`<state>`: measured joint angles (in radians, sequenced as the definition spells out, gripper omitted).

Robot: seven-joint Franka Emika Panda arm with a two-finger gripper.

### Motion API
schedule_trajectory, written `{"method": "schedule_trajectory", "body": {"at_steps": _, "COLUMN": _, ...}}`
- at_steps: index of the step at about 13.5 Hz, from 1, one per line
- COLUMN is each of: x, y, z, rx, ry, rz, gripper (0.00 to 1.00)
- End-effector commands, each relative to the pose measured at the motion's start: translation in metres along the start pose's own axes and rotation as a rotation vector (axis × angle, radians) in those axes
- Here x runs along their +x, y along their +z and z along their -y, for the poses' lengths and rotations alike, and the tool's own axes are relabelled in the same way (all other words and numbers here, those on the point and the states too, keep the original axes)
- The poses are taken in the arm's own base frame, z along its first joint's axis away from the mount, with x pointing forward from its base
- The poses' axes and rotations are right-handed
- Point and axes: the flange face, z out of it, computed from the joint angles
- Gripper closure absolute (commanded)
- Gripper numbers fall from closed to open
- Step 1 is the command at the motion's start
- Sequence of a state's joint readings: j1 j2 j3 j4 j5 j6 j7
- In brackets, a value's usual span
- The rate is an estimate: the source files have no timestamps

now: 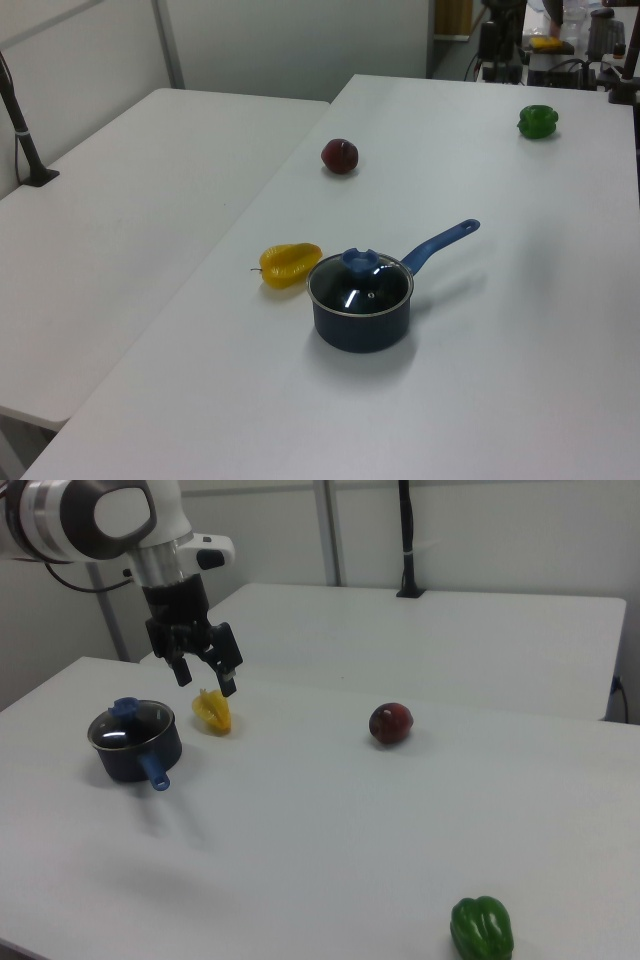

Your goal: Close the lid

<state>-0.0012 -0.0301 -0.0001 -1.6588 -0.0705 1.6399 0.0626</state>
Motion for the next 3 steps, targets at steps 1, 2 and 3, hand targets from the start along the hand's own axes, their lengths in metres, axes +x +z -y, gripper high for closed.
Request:
{"method": "schedule_trajectory", "body": {"at_steps": 1, "x": -0.0058, "y": -0.0017, "z": -0.0074, "rx": 0.003, "ry": -0.021, "rz": 0.008, "gripper": 0.0}}
{"method": "schedule_trajectory", "body": {"at_steps": 2, "x": -0.0039, "y": -0.0049, "z": -0.0093, "rx": 0.004, "ry": -0.017, "rz": 0.0, "gripper": 0.0}}
{"method": "schedule_trajectory", "body": {"at_steps": 3, "x": -0.0048, "y": -0.0068, "z": -0.012, "rx": 0.004, "ry": -0.012, "rz": -0.001, "gripper": 0.0}}
